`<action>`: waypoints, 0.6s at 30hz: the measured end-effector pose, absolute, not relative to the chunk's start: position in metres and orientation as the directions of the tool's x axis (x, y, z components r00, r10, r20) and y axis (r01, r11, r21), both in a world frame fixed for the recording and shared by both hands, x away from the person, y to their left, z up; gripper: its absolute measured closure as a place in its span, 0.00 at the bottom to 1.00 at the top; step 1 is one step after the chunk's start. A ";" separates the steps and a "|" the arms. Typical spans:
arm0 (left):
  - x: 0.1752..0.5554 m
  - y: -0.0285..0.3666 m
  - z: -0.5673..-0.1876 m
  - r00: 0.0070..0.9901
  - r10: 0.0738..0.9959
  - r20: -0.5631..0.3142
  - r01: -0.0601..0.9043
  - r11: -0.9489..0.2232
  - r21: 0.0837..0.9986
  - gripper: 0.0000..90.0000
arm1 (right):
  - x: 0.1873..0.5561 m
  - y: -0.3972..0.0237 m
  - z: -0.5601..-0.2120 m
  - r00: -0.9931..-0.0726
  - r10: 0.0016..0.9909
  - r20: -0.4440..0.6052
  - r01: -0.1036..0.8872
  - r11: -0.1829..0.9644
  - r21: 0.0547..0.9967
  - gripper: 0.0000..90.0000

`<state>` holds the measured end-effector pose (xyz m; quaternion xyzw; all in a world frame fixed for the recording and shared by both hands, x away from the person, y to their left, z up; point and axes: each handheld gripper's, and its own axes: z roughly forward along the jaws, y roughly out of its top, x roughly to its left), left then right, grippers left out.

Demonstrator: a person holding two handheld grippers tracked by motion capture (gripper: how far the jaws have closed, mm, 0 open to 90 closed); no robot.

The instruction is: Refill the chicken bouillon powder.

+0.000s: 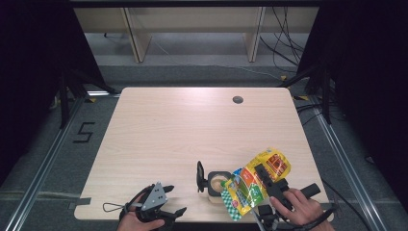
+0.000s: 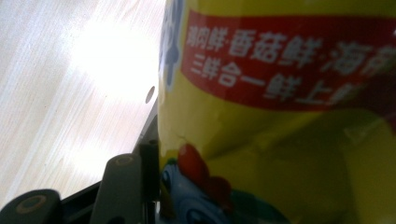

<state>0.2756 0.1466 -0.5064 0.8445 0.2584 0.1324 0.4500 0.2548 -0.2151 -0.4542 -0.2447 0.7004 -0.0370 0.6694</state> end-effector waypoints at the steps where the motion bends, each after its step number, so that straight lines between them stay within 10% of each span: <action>1: 0.276 0.146 -0.506 0.831 0.555 -0.009 0.317 -0.461 0.829 0.20 | 0.255 -0.215 -0.454 0.021 -0.390 -0.921 -0.295 0.877 -0.378 0.55; 18: 0.276 0.147 -0.506 0.831 0.557 -0.001 0.314 -0.467 0.827 0.20 | 0.256 -0.215 -0.452 0.022 -0.398 -0.917 -0.311 0.869 -0.384 0.55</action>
